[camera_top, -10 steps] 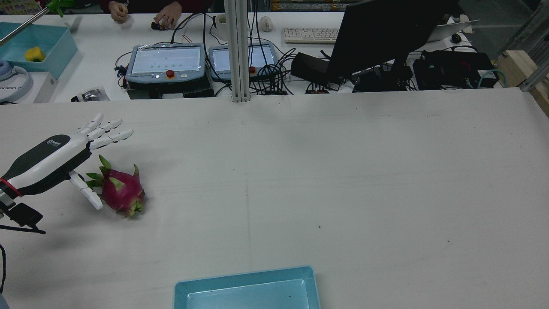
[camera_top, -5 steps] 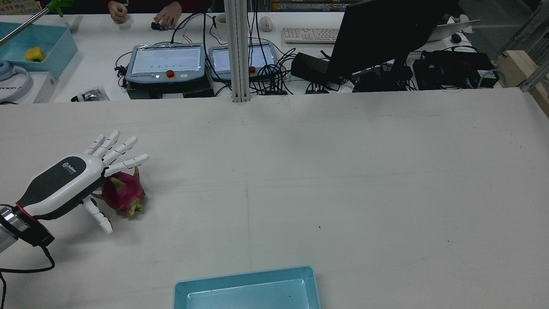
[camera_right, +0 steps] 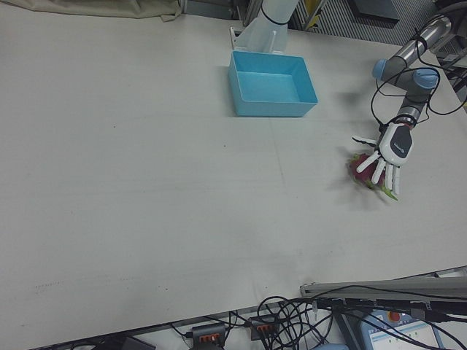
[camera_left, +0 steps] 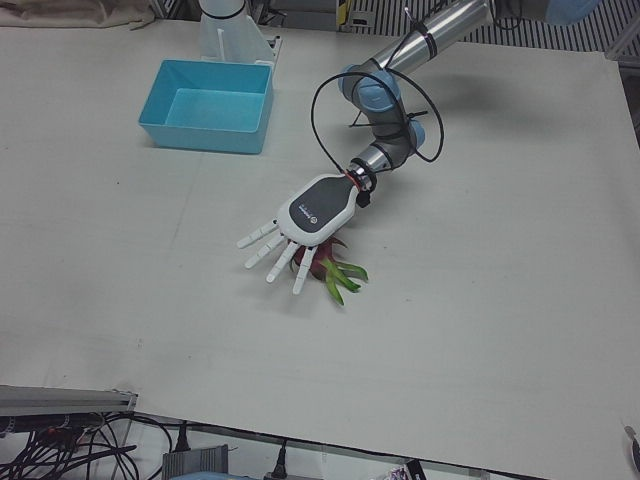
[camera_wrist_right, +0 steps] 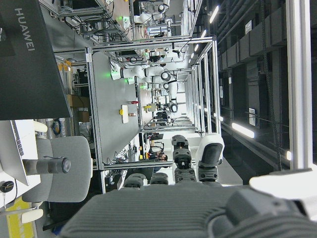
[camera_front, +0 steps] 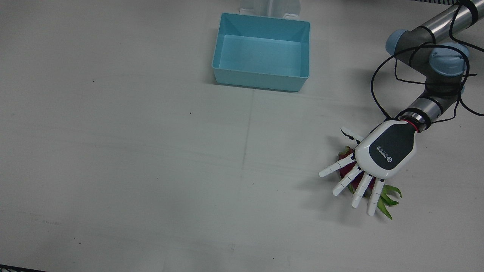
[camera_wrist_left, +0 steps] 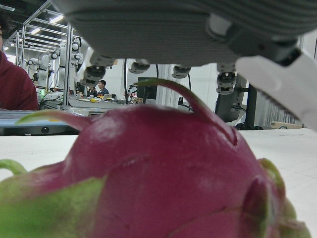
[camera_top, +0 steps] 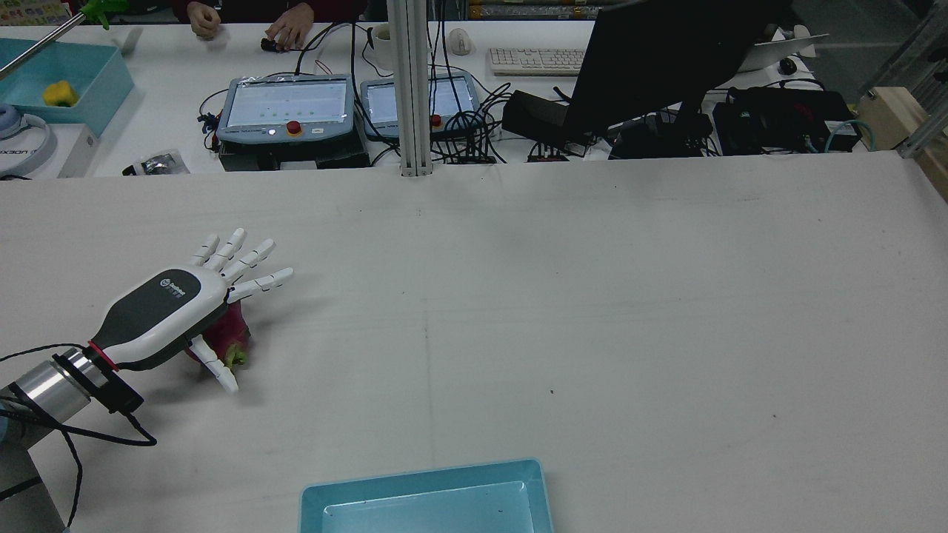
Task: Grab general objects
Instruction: 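Move the open left hand down over the pink dragon fruit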
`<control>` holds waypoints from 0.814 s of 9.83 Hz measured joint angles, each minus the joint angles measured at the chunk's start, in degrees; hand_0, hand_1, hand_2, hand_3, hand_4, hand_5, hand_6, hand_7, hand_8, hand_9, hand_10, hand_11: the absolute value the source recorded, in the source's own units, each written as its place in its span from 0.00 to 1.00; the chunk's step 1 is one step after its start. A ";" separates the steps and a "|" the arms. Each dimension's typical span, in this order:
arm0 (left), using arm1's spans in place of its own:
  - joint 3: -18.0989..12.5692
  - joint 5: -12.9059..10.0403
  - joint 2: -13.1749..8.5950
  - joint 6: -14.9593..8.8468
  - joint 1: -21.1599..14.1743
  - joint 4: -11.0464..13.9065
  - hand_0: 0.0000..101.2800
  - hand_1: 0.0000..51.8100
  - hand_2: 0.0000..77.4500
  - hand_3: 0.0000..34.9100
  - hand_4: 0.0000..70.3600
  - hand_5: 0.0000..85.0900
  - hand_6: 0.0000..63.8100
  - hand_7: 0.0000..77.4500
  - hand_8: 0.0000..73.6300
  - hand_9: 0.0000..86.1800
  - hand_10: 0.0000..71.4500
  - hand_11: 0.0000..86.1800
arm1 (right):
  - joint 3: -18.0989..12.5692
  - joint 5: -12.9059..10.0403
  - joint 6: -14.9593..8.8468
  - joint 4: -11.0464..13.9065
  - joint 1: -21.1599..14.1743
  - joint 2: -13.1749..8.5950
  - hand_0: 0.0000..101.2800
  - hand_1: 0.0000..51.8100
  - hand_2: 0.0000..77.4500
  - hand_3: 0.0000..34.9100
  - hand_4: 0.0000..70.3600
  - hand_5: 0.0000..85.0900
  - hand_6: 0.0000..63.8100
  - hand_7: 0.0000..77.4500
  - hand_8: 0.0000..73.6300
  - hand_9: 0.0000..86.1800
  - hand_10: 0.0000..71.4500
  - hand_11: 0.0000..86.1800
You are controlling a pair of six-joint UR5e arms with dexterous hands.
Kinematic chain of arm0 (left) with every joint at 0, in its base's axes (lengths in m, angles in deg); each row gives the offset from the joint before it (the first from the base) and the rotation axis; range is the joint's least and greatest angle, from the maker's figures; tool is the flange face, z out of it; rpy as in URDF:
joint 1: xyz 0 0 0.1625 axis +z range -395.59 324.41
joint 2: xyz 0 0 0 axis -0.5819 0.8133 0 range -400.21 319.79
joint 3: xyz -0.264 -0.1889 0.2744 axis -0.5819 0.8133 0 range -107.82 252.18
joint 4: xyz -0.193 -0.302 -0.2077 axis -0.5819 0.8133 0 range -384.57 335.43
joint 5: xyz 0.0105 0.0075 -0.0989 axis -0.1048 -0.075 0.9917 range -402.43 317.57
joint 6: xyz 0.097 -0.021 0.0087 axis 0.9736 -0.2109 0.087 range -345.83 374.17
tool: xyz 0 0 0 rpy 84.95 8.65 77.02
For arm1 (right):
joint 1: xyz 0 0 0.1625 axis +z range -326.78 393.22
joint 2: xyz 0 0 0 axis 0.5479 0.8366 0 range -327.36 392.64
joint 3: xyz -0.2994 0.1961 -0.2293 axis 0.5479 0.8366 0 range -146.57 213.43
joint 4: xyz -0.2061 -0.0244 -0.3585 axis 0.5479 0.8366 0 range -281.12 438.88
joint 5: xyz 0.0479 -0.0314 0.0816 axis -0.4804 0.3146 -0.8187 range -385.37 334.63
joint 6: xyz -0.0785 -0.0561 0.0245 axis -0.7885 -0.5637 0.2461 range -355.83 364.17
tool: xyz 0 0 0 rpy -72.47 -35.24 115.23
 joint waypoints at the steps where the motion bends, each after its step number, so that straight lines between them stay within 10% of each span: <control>1: -0.37 0.05 0.89 -0.12 -0.23 -0.97 0.46 0.00 0.01 0.81 0.09 0.03 0.02 0.04 0.02 0.01 0.19 0.01 | 0.00 0.00 0.00 0.00 0.00 0.00 0.00 0.12 0.02 0.00 0.00 0.87 0.00 0.00 0.00 0.01 0.00 0.01; 5: 1.46 0.08 0.96 0.28 -1.07 -3.33 0.42 0.00 0.02 0.58 0.09 0.03 0.02 0.04 0.02 0.01 0.20 0.01 | 0.00 0.00 0.00 0.00 0.00 0.00 0.00 0.12 0.02 0.00 0.00 0.87 0.00 0.00 0.00 0.01 0.00 0.01; 8: 1.63 0.21 -0.49 3.67 -1.14 -2.93 0.44 0.00 0.02 0.69 0.09 0.03 0.02 0.04 0.01 0.01 0.19 0.01 | 0.00 0.00 0.00 0.00 0.00 0.00 0.00 0.12 0.02 0.00 0.00 0.87 0.00 0.00 0.00 0.01 0.00 0.01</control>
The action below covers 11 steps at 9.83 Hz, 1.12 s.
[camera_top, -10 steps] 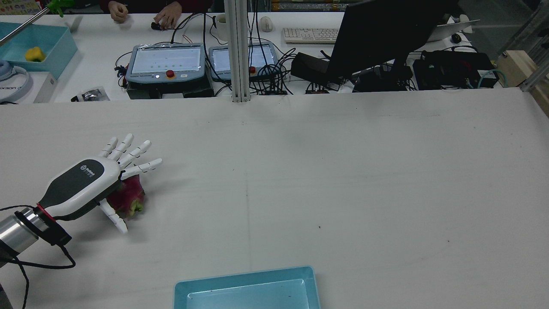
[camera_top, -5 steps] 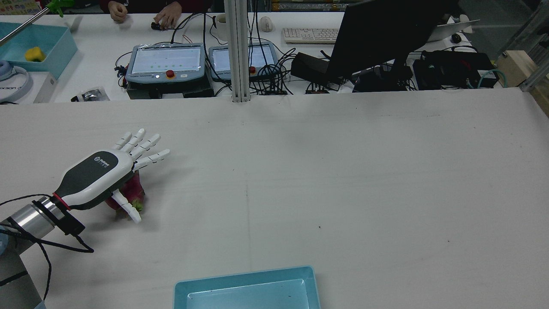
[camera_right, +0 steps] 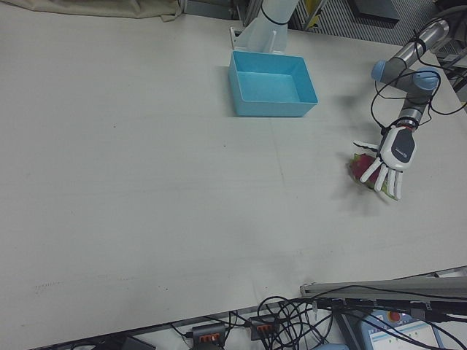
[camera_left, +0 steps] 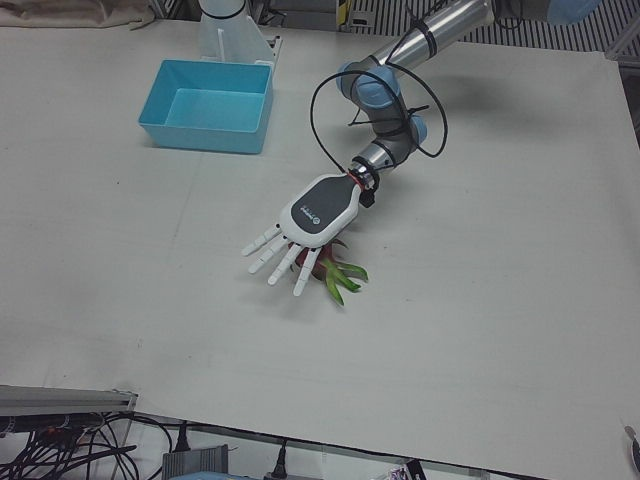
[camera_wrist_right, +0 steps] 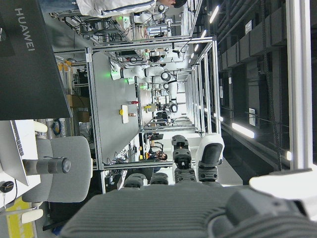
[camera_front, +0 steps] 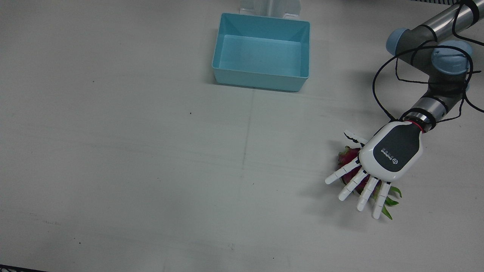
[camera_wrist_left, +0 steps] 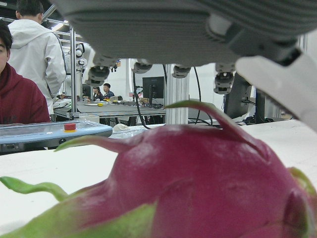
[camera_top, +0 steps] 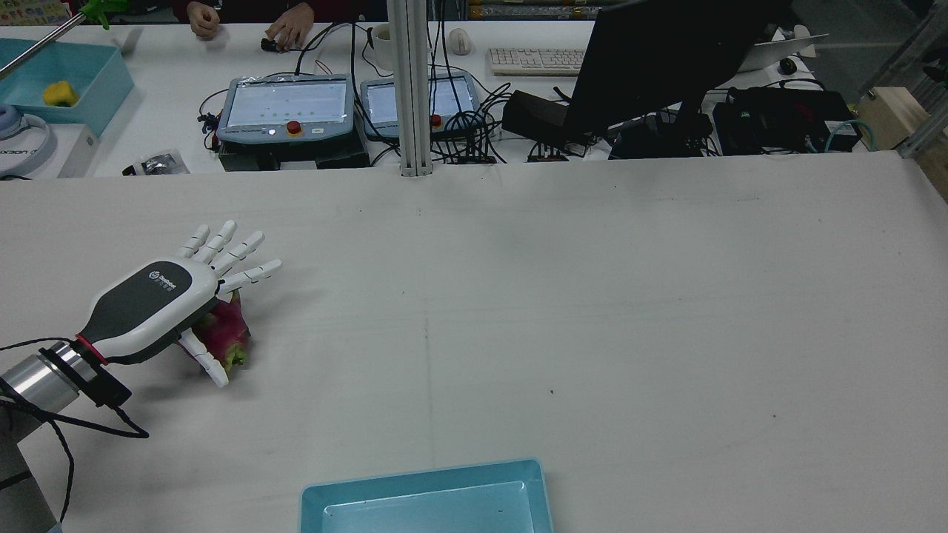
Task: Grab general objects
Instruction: 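Move the open left hand down over the pink dragon fruit, then close the left hand's fingers around the dragon fruit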
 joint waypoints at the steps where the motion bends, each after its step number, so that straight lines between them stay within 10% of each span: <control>1: 0.03 0.03 -0.92 1.02 0.04 0.85 0.45 0.00 0.02 0.75 0.09 0.03 0.02 0.04 0.02 0.01 0.19 0.01 | 0.00 0.00 0.00 0.00 0.00 0.00 0.00 0.12 0.02 0.00 0.00 0.87 0.00 0.00 0.00 0.01 0.00 0.01; 5: 0.04 0.06 -3.09 3.05 0.12 3.23 0.48 0.00 0.01 0.70 0.09 0.03 0.02 0.04 0.02 0.01 0.19 0.01 | 0.00 0.00 0.00 0.00 0.00 0.00 0.00 0.12 0.02 0.00 0.00 0.87 0.00 0.00 0.00 0.01 0.00 0.01; 11: -0.75 0.13 -2.95 6.19 0.77 4.42 0.49 0.00 0.02 0.01 0.09 0.03 0.02 0.04 0.02 0.01 0.21 0.05 | 0.00 0.00 0.00 0.00 0.00 0.00 0.00 0.12 0.02 0.00 0.00 0.87 0.00 0.00 0.00 0.01 0.00 0.01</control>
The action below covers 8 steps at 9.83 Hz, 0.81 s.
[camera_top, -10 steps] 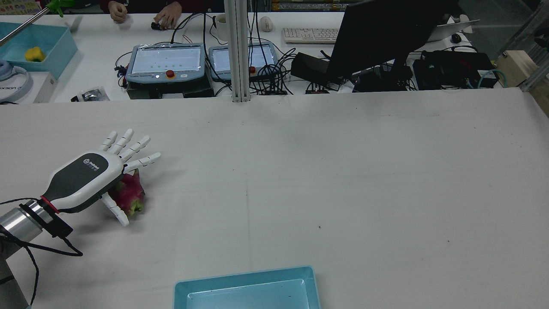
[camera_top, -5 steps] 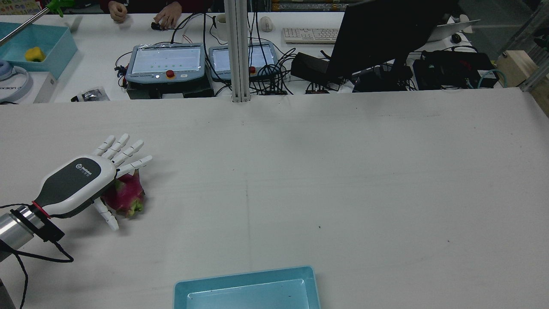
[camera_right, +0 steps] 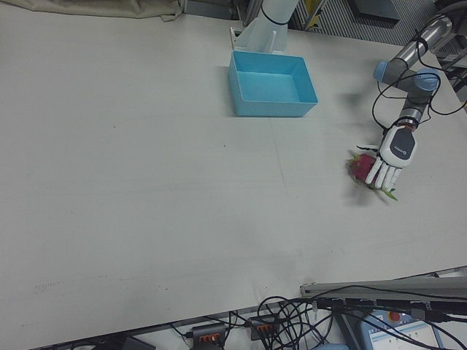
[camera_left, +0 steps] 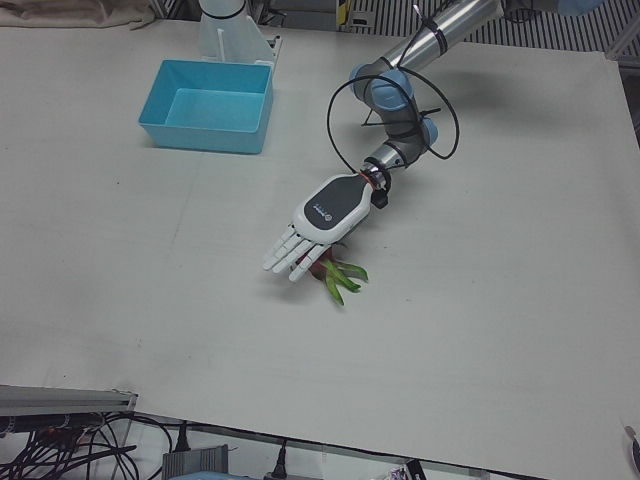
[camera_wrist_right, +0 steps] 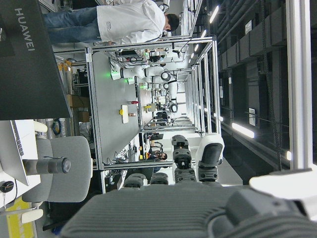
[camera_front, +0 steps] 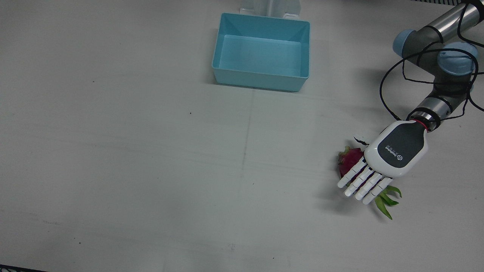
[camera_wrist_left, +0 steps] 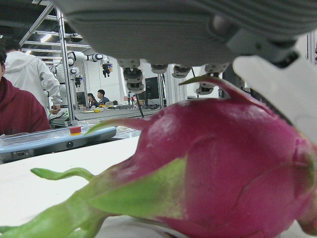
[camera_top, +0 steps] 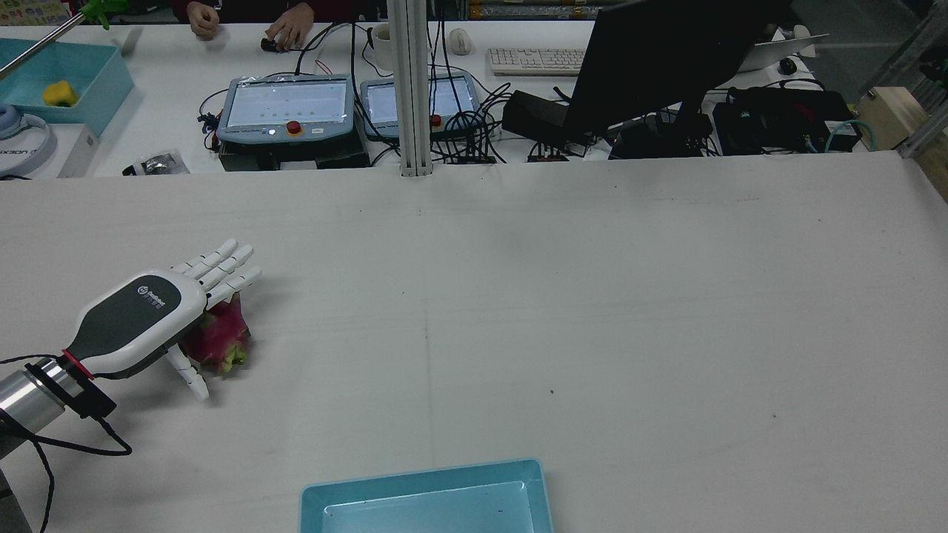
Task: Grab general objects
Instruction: 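Close the left hand's fingers around the dragon fruit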
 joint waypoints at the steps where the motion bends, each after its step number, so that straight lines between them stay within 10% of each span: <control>1: -0.41 0.01 0.03 0.20 0.02 0.17 0.49 0.00 0.01 0.00 0.09 0.03 0.02 0.04 0.02 0.01 0.21 0.05 | 0.00 0.00 0.00 0.00 0.00 0.00 0.00 0.12 0.02 0.00 0.00 0.87 0.00 0.00 0.00 0.01 0.00 0.01; 8: -2.57 0.02 -0.28 0.40 -0.01 2.46 0.48 0.00 0.01 0.00 0.09 0.03 0.02 0.04 0.02 0.01 0.21 0.05 | 0.00 0.00 0.00 0.00 0.00 0.00 0.00 0.12 0.02 0.00 0.00 0.87 0.00 0.00 0.00 0.01 0.00 0.01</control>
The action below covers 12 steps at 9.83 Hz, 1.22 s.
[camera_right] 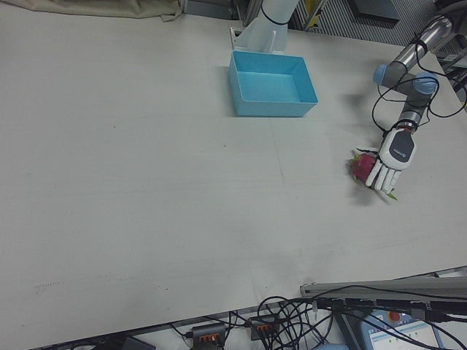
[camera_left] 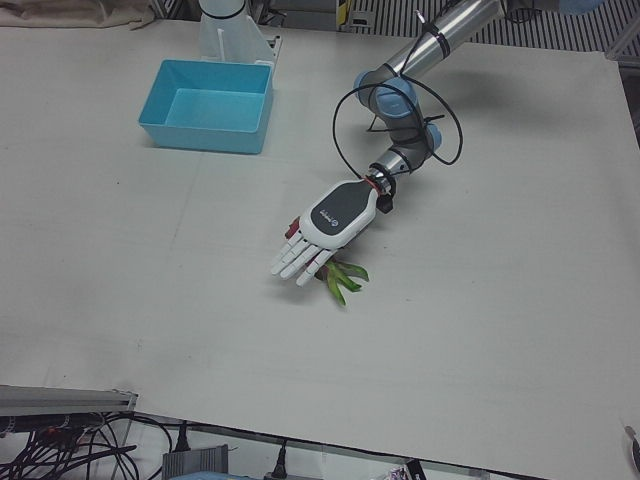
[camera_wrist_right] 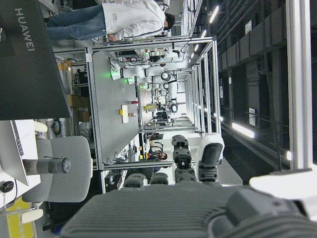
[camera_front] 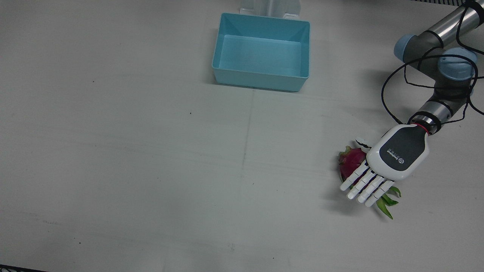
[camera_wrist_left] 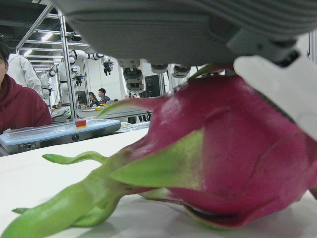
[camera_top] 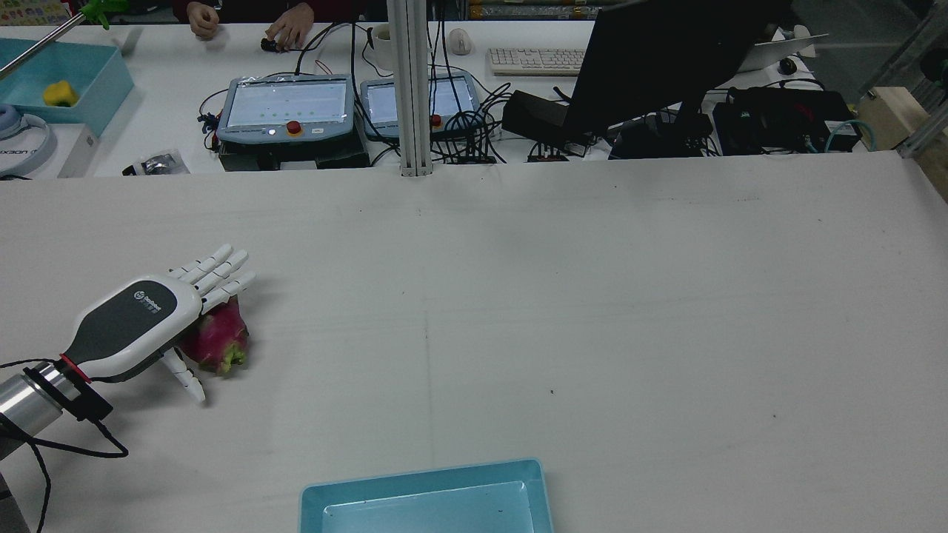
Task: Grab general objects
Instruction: 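Close the left hand's fingers around the dragon fruit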
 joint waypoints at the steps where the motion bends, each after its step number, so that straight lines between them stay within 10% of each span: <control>1: 0.00 0.03 0.04 0.09 0.00 0.07 0.48 0.00 0.02 0.01 0.09 0.03 0.02 0.04 0.02 0.01 0.21 0.05 | 0.00 0.00 0.00 0.00 0.00 0.00 0.00 0.12 0.02 0.00 0.00 0.87 0.00 0.00 0.00 0.02 0.00 0.01; 3: 0.01 0.13 0.00 0.72 -0.07 0.26 0.47 0.00 0.01 0.00 0.09 0.03 0.02 0.04 0.02 0.01 0.21 0.03 | 0.00 0.00 0.00 0.00 0.00 0.00 0.00 0.12 0.02 0.00 0.00 0.87 0.00 0.00 0.00 0.02 0.00 0.01; 4: -0.04 0.19 -0.09 0.85 -0.09 0.40 0.44 0.00 0.02 0.01 0.33 0.01 0.03 0.29 0.11 0.01 0.21 0.15 | 0.00 0.00 0.00 0.00 0.00 0.00 0.00 0.12 0.02 0.00 0.00 0.87 0.00 0.00 0.00 0.01 0.00 0.01; 5: -0.07 0.23 -0.20 0.92 -0.10 0.50 0.44 0.00 0.02 0.01 0.33 0.01 0.03 0.29 0.11 0.01 0.21 0.15 | 0.00 0.00 0.00 0.00 0.00 0.00 0.00 0.12 0.02 0.00 0.00 0.87 0.00 0.00 0.00 0.01 0.00 0.01; 6: -0.13 0.25 -0.27 0.95 -0.11 0.60 0.38 0.00 0.20 0.00 0.51 0.06 0.03 0.54 0.15 0.05 0.21 0.15 | 0.00 0.00 0.00 0.00 0.00 0.00 0.00 0.12 0.02 0.00 0.00 0.87 0.00 0.00 0.00 0.02 0.00 0.01; 12: -0.53 1.84 -0.58 0.80 -0.42 2.08 0.12 0.00 0.30 0.00 0.62 0.24 0.09 0.64 0.20 0.12 0.21 0.30 | 0.00 0.00 0.00 0.00 0.00 0.00 0.00 0.12 0.02 0.00 0.00 0.87 0.00 0.00 0.00 0.01 0.00 0.01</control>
